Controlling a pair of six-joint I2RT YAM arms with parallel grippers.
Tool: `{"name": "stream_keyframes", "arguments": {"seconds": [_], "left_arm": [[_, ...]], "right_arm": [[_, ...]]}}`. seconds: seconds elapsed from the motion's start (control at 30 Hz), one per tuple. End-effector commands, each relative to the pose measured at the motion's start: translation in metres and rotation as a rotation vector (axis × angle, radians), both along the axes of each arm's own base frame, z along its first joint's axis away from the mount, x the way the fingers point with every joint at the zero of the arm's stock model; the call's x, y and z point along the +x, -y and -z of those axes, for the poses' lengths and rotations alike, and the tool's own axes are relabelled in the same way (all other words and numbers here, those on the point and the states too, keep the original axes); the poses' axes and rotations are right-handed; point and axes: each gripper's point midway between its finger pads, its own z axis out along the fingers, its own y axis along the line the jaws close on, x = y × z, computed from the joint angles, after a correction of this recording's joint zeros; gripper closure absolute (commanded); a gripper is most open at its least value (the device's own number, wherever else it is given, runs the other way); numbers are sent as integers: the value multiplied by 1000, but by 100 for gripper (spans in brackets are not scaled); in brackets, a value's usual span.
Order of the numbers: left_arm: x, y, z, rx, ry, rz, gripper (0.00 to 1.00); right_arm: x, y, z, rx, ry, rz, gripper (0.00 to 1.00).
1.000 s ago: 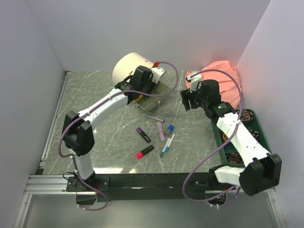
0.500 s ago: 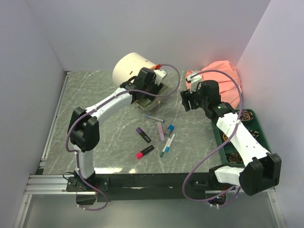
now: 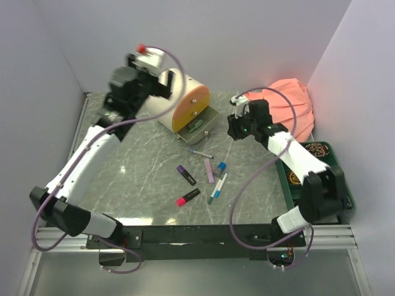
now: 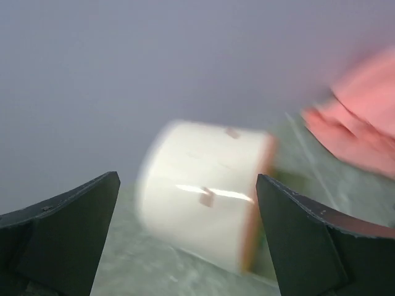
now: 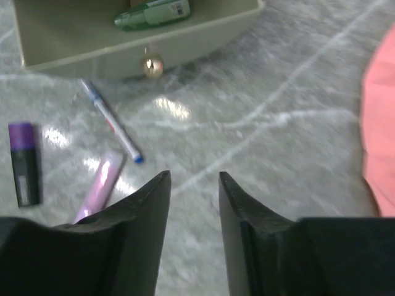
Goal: Sort the stationery into containers
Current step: Close the drawer in the storage box.
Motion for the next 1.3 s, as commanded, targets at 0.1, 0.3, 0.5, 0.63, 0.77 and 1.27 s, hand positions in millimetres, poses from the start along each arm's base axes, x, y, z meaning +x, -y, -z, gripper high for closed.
{"name": "stream_keyframes", "arguments": {"seconds": [0.1, 0.3, 0.5, 0.63, 0.77, 1.27], "left_arm": [[85, -106, -11, -66, 62, -360, 1], [143, -147, 21, -197, -9, -464, 99], [187, -148, 59, -262, -81, -458, 99], [209, -158, 71, -304, -107, -447, 99], [224, -170, 92, -322, -131, -457, 99], [230, -154, 118, -379, -212, -364, 99]], "right_arm": [[58, -59, -7, 116, 19, -193, 89], [91, -78, 3, 163, 32, -196, 100], [87, -95, 19, 203, 40, -164, 100], [80, -103, 26, 183, 54, -161, 100], [82, -106, 47, 124, -13, -164, 100], [93, -111, 33, 122, 35, -158, 100]]}}
